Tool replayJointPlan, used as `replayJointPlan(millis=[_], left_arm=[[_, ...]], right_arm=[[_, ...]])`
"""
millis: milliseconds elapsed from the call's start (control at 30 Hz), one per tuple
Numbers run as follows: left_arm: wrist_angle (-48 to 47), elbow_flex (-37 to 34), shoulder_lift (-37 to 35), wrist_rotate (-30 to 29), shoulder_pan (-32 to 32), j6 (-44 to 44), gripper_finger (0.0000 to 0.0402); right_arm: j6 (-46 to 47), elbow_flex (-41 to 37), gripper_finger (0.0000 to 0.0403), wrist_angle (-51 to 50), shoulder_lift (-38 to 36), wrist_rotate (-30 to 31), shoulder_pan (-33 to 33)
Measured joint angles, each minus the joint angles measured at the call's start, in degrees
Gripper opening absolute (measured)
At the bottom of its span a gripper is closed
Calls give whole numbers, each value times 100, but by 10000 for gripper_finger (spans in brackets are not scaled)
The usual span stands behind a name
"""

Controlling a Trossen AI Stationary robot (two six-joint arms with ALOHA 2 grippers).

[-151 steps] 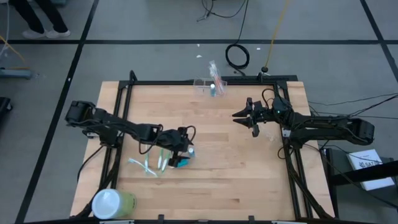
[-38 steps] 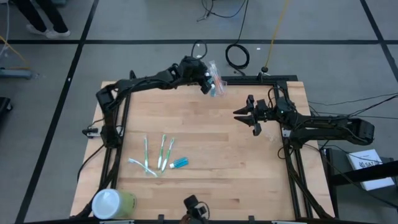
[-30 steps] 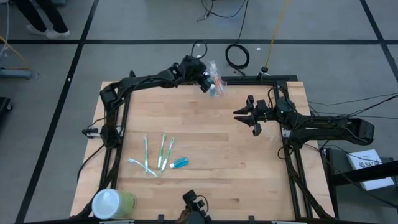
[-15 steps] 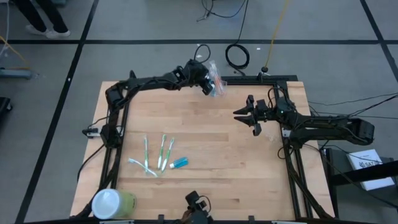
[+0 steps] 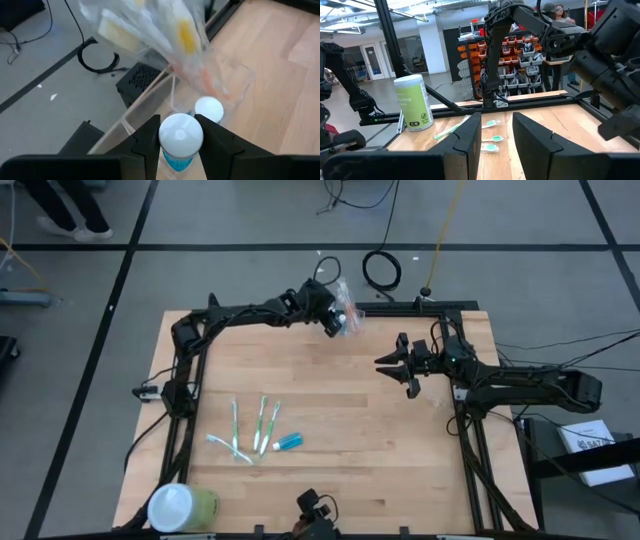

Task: Pick & Place toothbrushing station
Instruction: Put the blue mouthwash into the transparent organizer

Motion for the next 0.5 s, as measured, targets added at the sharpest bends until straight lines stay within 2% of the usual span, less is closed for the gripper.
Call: replayJointPlan(millis=[500], left_arm=[[62, -4, 222, 92, -85, -18, 120]], right_arm=[[-6, 0, 104, -7, 0, 0, -2]])
